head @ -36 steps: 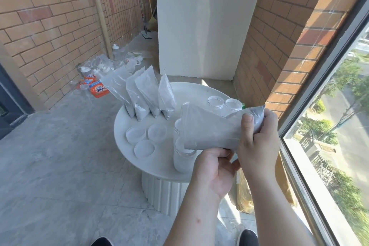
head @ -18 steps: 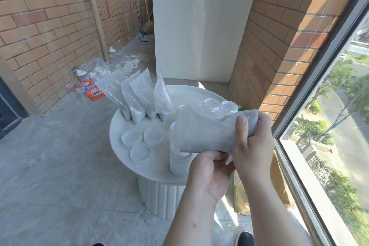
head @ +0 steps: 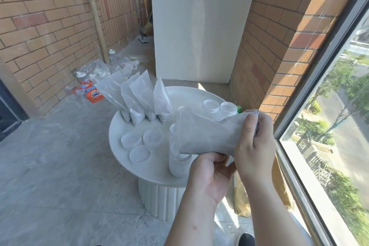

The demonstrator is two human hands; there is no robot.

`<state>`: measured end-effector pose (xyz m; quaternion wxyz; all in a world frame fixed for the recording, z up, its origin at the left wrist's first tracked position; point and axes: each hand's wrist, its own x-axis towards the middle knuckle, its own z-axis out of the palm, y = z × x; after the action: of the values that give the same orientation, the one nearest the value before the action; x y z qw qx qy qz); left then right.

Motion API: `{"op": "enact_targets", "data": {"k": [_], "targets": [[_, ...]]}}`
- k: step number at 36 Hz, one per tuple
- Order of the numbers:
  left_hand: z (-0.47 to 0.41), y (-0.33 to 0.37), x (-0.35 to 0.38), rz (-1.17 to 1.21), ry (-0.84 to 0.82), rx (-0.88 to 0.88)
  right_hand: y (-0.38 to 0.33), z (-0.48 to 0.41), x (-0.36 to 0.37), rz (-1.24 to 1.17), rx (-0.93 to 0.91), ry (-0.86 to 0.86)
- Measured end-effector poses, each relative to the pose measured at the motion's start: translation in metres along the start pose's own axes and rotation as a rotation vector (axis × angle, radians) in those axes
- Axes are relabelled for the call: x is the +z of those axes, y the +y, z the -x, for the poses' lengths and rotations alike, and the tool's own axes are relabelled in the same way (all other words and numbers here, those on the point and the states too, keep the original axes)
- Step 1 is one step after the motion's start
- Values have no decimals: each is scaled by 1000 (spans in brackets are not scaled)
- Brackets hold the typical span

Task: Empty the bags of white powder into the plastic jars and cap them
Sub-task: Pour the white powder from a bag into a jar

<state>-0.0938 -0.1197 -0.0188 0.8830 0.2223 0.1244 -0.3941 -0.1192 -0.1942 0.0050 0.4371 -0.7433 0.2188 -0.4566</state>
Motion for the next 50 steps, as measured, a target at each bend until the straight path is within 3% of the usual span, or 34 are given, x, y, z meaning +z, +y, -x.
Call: {"op": "enact_targets", "data": {"k": [23, 50], "targets": [[0, -1, 0, -46, -2, 19, -5, -5, -5, -72, -6, 105], [-3, 0, -3, 98, -17, 13, -16, -4, -6, -4, -53, 18]]}}
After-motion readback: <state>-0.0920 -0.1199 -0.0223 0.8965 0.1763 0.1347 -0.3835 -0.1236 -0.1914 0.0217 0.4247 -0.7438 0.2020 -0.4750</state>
